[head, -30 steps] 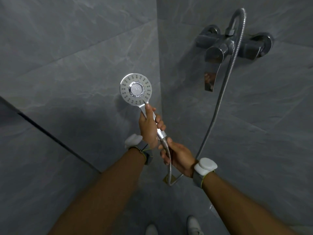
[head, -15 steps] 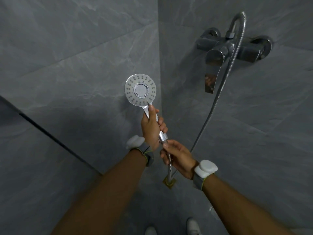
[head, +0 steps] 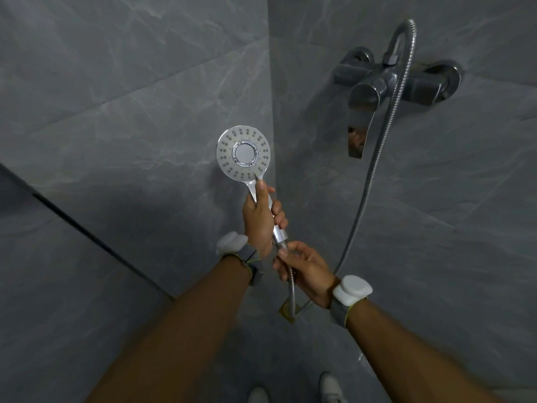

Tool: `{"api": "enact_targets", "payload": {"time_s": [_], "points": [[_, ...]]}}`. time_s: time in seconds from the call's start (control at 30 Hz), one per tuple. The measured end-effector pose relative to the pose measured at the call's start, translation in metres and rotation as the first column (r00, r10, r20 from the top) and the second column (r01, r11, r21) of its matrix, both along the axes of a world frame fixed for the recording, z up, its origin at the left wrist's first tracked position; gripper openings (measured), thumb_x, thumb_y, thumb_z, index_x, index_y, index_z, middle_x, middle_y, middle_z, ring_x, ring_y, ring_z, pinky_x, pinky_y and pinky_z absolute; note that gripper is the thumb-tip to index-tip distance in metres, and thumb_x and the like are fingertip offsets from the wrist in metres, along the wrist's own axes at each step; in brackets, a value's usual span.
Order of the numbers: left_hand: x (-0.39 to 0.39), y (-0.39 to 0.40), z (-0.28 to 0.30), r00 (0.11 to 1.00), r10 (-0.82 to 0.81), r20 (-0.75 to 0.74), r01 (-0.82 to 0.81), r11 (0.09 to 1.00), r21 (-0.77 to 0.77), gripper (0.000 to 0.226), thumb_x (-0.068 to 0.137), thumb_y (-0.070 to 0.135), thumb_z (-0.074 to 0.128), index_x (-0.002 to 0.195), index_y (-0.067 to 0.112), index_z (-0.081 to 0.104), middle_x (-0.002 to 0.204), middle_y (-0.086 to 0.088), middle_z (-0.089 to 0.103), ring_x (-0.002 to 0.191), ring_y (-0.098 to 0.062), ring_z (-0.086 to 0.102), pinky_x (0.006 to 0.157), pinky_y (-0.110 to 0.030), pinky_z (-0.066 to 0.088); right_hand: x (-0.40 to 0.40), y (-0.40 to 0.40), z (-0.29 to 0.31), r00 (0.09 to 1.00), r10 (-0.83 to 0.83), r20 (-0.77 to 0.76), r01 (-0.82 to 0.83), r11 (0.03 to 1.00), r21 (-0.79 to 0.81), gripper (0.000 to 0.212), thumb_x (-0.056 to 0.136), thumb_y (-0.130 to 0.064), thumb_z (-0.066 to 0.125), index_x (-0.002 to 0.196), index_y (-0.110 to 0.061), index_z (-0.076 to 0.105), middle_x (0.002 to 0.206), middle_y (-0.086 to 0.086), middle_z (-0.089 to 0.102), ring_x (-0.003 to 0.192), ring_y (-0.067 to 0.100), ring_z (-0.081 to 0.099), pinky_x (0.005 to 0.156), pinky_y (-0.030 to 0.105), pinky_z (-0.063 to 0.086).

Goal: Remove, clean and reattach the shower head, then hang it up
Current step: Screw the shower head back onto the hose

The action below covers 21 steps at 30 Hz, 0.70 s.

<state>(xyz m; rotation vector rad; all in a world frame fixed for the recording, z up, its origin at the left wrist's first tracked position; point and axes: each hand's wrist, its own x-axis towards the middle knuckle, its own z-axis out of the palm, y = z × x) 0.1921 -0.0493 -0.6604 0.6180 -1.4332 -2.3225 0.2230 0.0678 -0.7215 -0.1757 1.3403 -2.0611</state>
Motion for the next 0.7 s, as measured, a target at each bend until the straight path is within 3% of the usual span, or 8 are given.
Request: {"api": "enact_targets", "payload": {"time_s": [0.13,0.3,0.5,0.63,0.7], "points": [[0.0023,0.0005,0.0017,1.0,-0.01,0.012,0.01,0.999,0.031,0.04,0.101,0.052,0.041,0.094,0.013,0.045,0.052,0.003,0.031,0.037,-0.01,0.026,0.039,-0.019,0.029,0.0023,0.0029,0.0039,0.993,0.088,0.081,-0.088,0.996,0.006,0.03,0.098,-0.025,0.045,0.103,0.001,0.061,0.075,0.018,0.064,0.051,0.02,0.051,0.052,0.027,0.043],[0.0028,0.0015,-0.0017,1.0,0.001,0.014,-0.001,1.0,0.004,0.041,0.101,0.052,0.041,0.091,0.013,0.045,0.054,0.001,0.031,0.038,-0.012,0.027,0.04,-0.021,0.03,0.0037,0.0007,-0.0017,0.999,-0.036,0.039,0.035,0.999,0.008,0.027,0.087,-0.011,0.064,0.108,-0.004,0.048,0.069,0.018,0.062,0.046,0.02,0.049,0.05,0.028,0.04],[0.0069,0.004,0.003,1.0,-0.025,0.007,0.024,0.999,0.027,0.039,0.102,0.051,0.04,0.091,0.014,0.045,0.053,0.003,0.031,0.037,-0.01,0.026,0.039,-0.02,0.029,0.005,0.0033,0.0032,0.997,0.017,0.077,-0.02,0.999,0.049,0.038,0.098,-0.032,0.045,0.096,0.002,0.062,0.067,0.018,0.06,0.049,0.021,0.047,0.052,0.028,0.04],[0.0085,0.0036,0.0024,1.0,-0.022,-0.004,0.022,1.0,0.022,0.039,0.102,0.05,0.04,0.093,0.013,0.045,0.052,0.002,0.032,0.037,-0.01,0.026,0.039,-0.02,0.029,0.007,0.0039,0.0015,0.999,-0.042,-0.005,0.042,0.999,0.027,0.015,0.09,-0.015,0.061,0.097,-0.004,0.053,0.072,0.021,0.062,0.05,0.021,0.05,0.055,0.031,0.043],[0.0095,0.0023,0.0015,1.0,-0.014,-0.006,0.014,1.0,0.014,0.039,0.102,0.05,0.04,0.094,0.012,0.046,0.053,0.002,0.032,0.037,-0.01,0.027,0.039,-0.02,0.029,0.0074,0.006,-0.0005,0.998,-0.023,-0.064,0.026,0.998,0.051,0.018,0.089,-0.004,0.063,0.1,-0.003,0.049,0.072,0.019,0.064,0.051,0.02,0.053,0.055,0.03,0.045]]}}
